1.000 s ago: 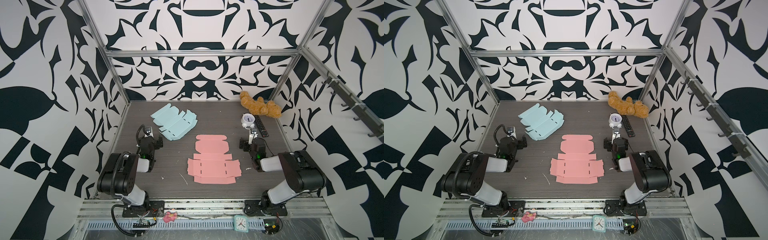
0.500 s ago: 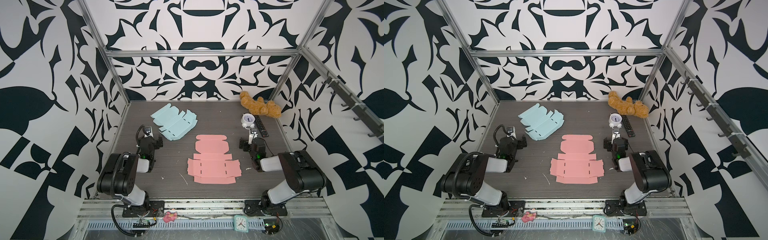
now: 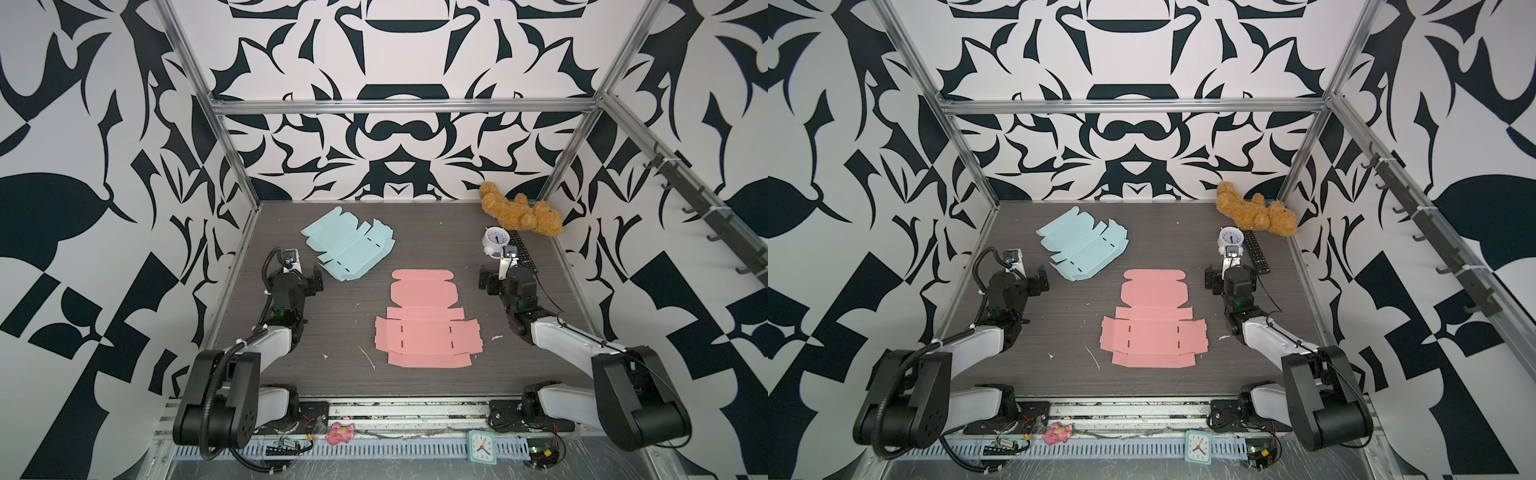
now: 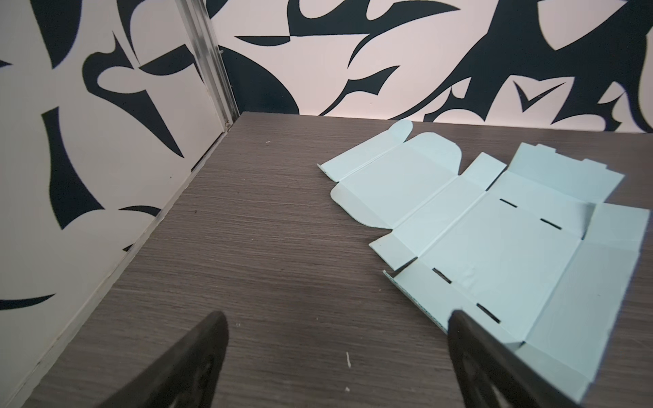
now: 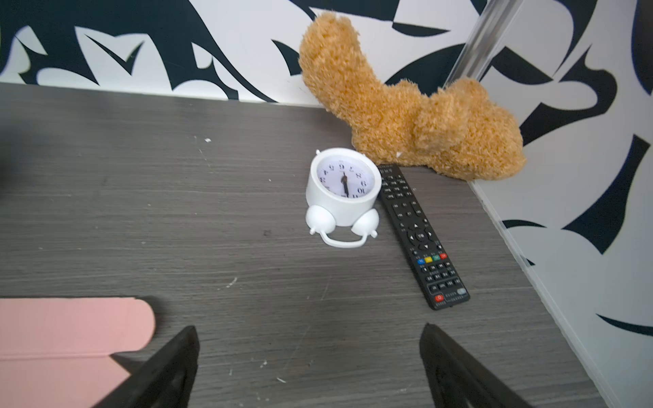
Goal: Assemble paper box
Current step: Rotate the paper box at the center of the table.
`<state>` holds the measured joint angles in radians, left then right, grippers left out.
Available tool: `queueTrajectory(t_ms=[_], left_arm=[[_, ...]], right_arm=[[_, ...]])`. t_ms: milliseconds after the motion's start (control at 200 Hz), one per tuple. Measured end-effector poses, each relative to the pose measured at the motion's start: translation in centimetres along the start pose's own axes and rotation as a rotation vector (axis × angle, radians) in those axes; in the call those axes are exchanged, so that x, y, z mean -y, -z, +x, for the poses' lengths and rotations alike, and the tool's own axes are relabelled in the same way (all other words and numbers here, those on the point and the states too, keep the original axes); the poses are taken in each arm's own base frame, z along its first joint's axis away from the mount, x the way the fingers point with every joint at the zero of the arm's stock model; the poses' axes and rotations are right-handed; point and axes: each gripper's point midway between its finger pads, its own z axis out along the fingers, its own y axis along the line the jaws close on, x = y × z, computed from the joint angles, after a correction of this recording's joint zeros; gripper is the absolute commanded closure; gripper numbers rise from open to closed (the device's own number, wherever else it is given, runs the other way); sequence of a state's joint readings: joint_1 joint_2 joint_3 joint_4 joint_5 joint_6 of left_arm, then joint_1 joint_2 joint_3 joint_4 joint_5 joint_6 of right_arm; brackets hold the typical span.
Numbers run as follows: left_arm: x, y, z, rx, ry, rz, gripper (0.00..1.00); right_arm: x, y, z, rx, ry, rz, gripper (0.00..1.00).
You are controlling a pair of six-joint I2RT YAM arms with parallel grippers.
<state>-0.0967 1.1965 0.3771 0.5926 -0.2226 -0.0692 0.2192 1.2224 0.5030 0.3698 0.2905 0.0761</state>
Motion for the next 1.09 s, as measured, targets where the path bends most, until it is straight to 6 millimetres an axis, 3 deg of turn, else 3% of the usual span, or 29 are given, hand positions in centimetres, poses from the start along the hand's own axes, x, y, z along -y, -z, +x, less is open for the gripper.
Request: queueTrajectory(t_ms=[190,345,535,765,945,1095], left_arm=[[4.2,2.1,-3.1,-0.026,0.104,0.175,0.01],[7.9,4.1,-3.4,-0.154,0.217,0.307,0.01],[11.7,6.8,0.3,-0.419,0.344,0.450,0.01],[16.7,11.5,4.3,-0.646,0.330,0.608,0.01],[17.3,11.4,5.6,-0.723,0.347,0.600,0.00],[18.8,11.2,7.2,-0.793,0.347,0.601,0.10]], right_arm=[[-1.2,0.5,-1.6,-0.132,-0.079,-0.004,0.01],[-4.8,0.8,-0.7,-0.269,-0.073,-0.117,0.01],[-10.3,3.4,3.3,-0.458,-0.036,-0.311,0.01],[-15.4,7.4,5.8,-0.551,0.044,-0.464,0.00],[-17.2,8.6,6.4,-0.576,0.048,-0.514,0.00],[-18.5,9.8,6.9,-0.587,0.050,-0.549,0.01]])
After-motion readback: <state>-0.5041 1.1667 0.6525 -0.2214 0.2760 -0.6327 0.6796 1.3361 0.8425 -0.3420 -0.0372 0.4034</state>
